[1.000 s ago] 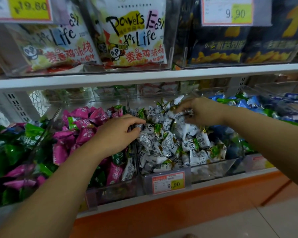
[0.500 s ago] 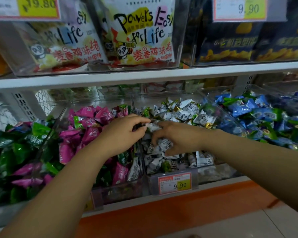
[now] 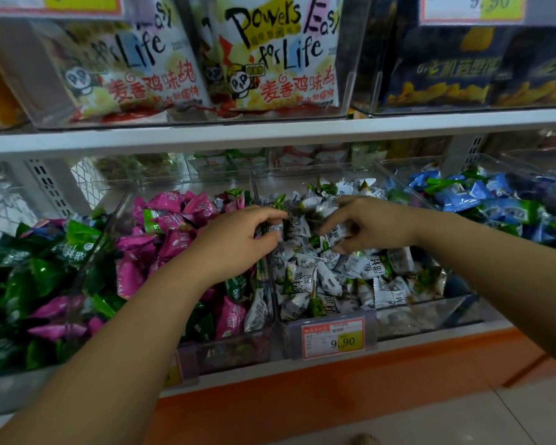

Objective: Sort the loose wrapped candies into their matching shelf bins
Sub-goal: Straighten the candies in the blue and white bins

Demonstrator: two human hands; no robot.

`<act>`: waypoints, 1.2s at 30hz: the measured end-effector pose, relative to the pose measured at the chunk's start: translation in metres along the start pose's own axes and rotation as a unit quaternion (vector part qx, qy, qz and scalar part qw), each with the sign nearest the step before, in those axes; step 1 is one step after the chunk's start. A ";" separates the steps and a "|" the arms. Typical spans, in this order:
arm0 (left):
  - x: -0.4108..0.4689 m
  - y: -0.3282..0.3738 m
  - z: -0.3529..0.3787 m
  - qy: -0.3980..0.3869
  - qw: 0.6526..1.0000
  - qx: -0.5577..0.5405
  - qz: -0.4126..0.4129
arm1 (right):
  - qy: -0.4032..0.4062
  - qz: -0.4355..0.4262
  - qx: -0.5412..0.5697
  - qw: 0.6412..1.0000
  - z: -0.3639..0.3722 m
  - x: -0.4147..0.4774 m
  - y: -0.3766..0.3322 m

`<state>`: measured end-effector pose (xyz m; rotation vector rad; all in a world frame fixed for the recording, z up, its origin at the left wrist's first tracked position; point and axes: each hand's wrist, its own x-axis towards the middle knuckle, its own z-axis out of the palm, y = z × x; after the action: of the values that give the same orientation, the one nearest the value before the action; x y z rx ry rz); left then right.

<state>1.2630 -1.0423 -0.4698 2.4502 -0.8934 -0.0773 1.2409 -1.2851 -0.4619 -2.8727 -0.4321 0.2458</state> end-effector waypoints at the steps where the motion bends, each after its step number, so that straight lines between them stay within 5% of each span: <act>1: 0.000 0.000 0.000 -0.001 1.000 0.007 0.000 | -0.002 -0.001 0.013 1.000 -0.004 -0.006 -0.005; 9: -0.022 0.026 0.002 0.062 0.993 0.089 0.043 | -0.041 -0.012 0.090 0.995 -0.019 -0.068 -0.041; 19: -0.063 0.039 0.032 0.046 0.997 0.044 0.049 | -0.170 0.120 0.062 0.976 0.011 -0.098 -0.048; 28: -0.061 0.035 0.036 0.069 0.996 0.035 0.046 | -0.197 0.189 0.168 0.947 0.016 -0.087 -0.058; 36: -0.062 0.035 0.038 0.088 0.994 0.037 0.045 | -0.110 0.104 0.094 0.984 0.033 -0.097 -0.044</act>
<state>1.1853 -1.0446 -0.4928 2.4356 -0.9401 0.2053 1.1315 -1.2677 -0.4704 -2.7121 -0.1333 0.6098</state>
